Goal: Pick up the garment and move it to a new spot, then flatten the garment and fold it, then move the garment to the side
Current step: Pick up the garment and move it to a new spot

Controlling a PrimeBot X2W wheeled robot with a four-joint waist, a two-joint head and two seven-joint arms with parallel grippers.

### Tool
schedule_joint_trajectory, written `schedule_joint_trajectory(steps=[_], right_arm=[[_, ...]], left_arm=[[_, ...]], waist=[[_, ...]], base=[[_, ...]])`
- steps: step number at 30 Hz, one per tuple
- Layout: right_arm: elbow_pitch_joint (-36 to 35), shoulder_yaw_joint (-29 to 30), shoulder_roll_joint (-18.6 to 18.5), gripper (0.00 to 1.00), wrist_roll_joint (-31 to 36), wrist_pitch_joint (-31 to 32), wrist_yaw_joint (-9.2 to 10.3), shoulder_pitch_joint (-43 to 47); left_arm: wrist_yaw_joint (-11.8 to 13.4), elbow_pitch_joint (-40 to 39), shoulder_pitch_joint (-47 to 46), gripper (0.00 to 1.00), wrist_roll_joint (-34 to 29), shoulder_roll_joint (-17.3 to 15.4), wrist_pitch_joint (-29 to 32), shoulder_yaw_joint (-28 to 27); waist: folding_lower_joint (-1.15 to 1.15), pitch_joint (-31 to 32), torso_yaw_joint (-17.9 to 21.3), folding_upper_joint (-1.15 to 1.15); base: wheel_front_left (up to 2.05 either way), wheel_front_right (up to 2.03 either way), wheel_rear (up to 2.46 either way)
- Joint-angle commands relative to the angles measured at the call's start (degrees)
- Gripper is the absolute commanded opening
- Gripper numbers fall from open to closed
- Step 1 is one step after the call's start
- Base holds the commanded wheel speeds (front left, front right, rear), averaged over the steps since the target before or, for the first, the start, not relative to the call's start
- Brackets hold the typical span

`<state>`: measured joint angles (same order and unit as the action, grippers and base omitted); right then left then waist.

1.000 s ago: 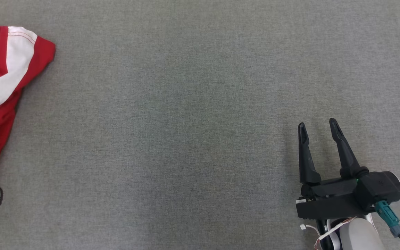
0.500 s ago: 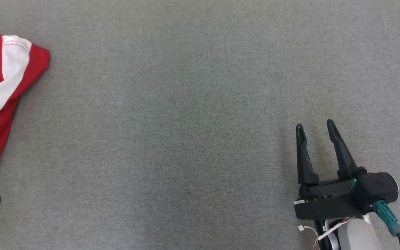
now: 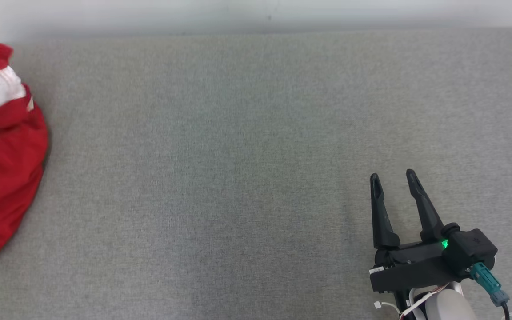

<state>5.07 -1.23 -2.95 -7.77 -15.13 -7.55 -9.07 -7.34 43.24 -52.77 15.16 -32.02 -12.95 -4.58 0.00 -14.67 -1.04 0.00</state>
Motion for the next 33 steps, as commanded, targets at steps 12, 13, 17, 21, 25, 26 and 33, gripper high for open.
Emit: schedule_joint_trajectory(steps=[12,13,17,21,25,26,33], right_arm=[[1.78,-1.12,0.13,1.0,-3.78,-0.04,0.12,1.7],[1.88,-1.16,0.13,1.0,-3.91,-0.04,0.12,1.77],[2.2,-1.66,0.12,1.0,-4.51,-0.04,0.12,1.72],[2.69,-1.83,0.13,1.0,-4.51,-0.04,0.12,1.39],[2.91,-1.85,0.14,1.0,-4.64,-0.05,0.12,1.19],[2.97,-1.83,0.14,1.0,-4.73,-0.04,0.12,1.18],[3.81,-2.06,0.14,1.0,-4.96,-0.04,0.12,1.59]], left_arm=[[-0.03,-21.58,-4.0,0.0,-0.24,5.61,8.27,8.26],[-0.04,-22.79,-3.86,0.0,-0.39,6.19,8.89,9.13],[-0.02,-26.88,-2.68,0.0,-0.06,9.98,10.82,12.94],[0.5,-28.22,-1.2,0.0,0.79,14.21,11.24,15.42],[0.83,-28.1,0.18,0.0,1.39,16.97,10.77,16.99],[0.96,-27.92,0.86,0.0,1.59,17.77,10.49,17.48],[2.33,-24.73,7.88,0.0,2.87,22.58,8.35,20.23]], waist=[[0.0,3.84,7.58,0.0],[0.0,3.86,8.2,0.0],[0.0,3.84,10.87,0.0],[0.0,3.8,13.29,0.0],[0.0,3.81,14.97,0.0],[0.0,3.78,15.49,0.0],[0.0,3.21,17.56,0.0]], base=[[0.0,0.0,0.0],[0.0,0.0,0.0],[0.0,0.0,0.0],[0.0,0.0,0.0],[0.0,0.0,0.0],[0.0,0.0,0.0],[0.0,0.0,0.0]])
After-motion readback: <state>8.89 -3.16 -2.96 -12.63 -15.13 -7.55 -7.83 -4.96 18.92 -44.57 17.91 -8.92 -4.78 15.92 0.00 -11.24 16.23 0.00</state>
